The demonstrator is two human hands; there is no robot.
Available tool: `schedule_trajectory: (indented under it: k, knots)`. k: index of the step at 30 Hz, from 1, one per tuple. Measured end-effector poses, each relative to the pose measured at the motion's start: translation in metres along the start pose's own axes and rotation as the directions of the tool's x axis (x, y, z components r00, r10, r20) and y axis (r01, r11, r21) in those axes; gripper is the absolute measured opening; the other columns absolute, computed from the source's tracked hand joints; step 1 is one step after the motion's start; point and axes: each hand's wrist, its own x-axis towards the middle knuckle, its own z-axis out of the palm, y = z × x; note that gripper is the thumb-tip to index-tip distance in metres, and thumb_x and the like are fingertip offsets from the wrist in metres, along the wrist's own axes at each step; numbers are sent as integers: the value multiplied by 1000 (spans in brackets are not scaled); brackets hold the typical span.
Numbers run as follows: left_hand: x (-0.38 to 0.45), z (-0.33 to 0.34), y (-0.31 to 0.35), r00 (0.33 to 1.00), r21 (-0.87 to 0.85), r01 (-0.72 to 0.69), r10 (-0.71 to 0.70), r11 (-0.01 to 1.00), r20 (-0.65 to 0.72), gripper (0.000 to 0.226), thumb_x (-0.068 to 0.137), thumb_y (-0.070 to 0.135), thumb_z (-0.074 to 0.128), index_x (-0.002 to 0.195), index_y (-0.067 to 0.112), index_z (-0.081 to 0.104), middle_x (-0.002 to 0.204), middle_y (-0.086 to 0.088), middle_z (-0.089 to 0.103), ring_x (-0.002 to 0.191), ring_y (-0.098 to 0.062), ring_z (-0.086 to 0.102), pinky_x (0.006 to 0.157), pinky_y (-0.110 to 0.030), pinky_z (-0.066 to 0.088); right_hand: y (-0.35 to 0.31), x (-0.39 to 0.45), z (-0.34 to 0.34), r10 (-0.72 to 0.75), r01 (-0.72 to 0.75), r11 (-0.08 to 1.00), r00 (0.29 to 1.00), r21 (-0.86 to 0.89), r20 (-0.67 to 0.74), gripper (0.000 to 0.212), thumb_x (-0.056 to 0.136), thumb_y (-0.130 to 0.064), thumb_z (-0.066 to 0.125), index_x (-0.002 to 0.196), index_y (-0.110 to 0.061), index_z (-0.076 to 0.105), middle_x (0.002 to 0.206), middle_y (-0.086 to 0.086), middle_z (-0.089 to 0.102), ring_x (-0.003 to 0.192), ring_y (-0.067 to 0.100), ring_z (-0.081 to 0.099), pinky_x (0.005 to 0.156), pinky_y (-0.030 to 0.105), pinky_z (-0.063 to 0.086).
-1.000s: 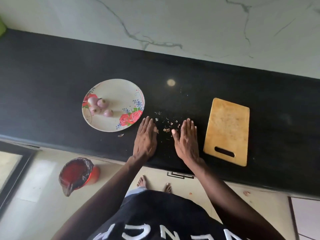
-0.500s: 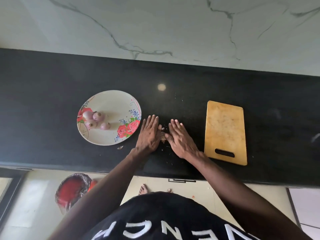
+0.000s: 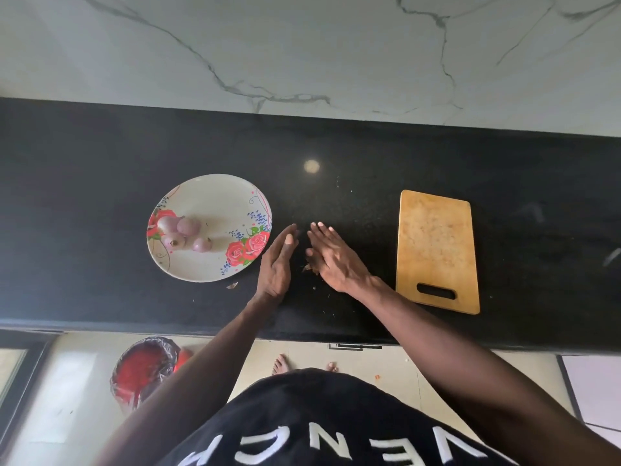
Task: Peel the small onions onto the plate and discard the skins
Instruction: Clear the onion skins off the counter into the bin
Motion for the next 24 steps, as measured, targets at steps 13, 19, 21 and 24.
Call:
schedule_trajectory:
  k: [13,19,21,24]
  knots:
    - [-21,5,-5,993,-43,-73,69,996,-98,54,99,40,50,141,6,56,142,-3,59,131,-11,56,114,-36,42,-14,-35,-12,329,-95,874,838,477,-436,25,88,6,69,111,-3,75,110,7,75,102,5,68,93,21,55]
    - [-21,11,-4,997,135,-78,73,988,35,45,101,44,44,138,23,60,151,10,49,139,1,42,114,-23,34,-22,-24,-12,158,-27,944,912,329,-378,18,81,5,72,94,-5,78,99,7,75,98,17,66,92,31,53]
    - [-23,17,-1,991,163,-62,41,985,131,40,102,44,42,138,33,55,154,8,46,129,8,48,104,-18,41,-17,-37,-6,150,-44,952,929,302,-338,27,90,-2,66,117,-3,72,121,12,71,121,24,62,110,37,44]
    - [-29,27,1,979,113,-53,29,992,202,40,106,36,42,143,24,52,156,-1,43,105,15,56,88,-10,45,-5,-68,11,202,-206,978,908,29,-367,54,107,-36,39,142,4,49,149,22,47,144,34,39,121,48,29]
